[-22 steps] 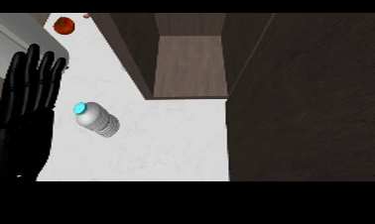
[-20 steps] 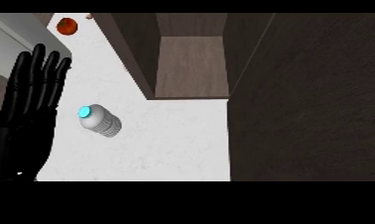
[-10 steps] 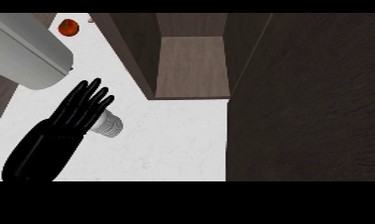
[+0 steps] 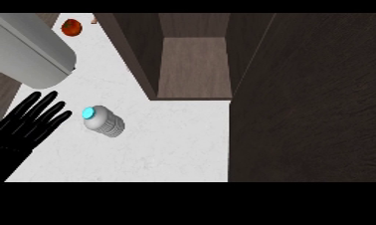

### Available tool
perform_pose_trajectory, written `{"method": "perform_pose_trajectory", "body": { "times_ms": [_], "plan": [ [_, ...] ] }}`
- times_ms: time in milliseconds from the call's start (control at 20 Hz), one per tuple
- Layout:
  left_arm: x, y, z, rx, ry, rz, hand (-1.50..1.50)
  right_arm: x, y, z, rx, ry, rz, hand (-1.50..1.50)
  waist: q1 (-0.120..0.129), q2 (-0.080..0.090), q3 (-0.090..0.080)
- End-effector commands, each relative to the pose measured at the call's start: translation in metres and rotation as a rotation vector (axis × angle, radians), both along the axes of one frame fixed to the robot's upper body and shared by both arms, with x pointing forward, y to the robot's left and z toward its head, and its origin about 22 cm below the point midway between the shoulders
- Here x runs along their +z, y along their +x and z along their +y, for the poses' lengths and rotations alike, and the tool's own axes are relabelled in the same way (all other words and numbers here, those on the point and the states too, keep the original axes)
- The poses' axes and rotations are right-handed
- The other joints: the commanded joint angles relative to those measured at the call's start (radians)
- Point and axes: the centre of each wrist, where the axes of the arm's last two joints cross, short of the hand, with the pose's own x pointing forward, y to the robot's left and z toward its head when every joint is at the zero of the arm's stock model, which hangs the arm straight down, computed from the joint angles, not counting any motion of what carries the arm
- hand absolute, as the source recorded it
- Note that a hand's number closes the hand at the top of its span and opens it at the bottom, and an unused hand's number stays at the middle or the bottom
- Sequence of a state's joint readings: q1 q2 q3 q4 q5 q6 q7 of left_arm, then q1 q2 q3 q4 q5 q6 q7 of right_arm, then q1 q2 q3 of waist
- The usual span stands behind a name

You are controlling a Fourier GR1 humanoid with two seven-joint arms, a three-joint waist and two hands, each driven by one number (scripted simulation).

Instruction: Pick up the bottled water, place it into the cabinet and close the cabinet

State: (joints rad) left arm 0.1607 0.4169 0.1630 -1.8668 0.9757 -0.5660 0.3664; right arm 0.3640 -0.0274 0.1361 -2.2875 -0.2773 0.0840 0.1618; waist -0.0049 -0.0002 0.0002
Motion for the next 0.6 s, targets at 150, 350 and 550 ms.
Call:
{"method": "perform_pose_trajectory", "body": {
  "times_ms": [150,350,550],
  "plan": [
    [0.005,-0.004,0.05,0.0,0.006,0.02,-1.5,-0.01,-0.013,-0.015,0.022,0.025,0.014,-1.5,0.002,-0.001,0.0],
    [0.0,-0.017,0.047,0.021,0.025,0.004,-1.5,-0.006,-0.027,0.005,-0.005,0.007,0.002,-1.5,0.003,-0.002,0.0],
    [-0.028,-0.01,0.046,0.002,0.003,0.011,-1.5,-0.018,-0.012,-0.003,0.016,-0.002,-0.011,-1.5,0.004,-0.001,0.0]
  ]
}}
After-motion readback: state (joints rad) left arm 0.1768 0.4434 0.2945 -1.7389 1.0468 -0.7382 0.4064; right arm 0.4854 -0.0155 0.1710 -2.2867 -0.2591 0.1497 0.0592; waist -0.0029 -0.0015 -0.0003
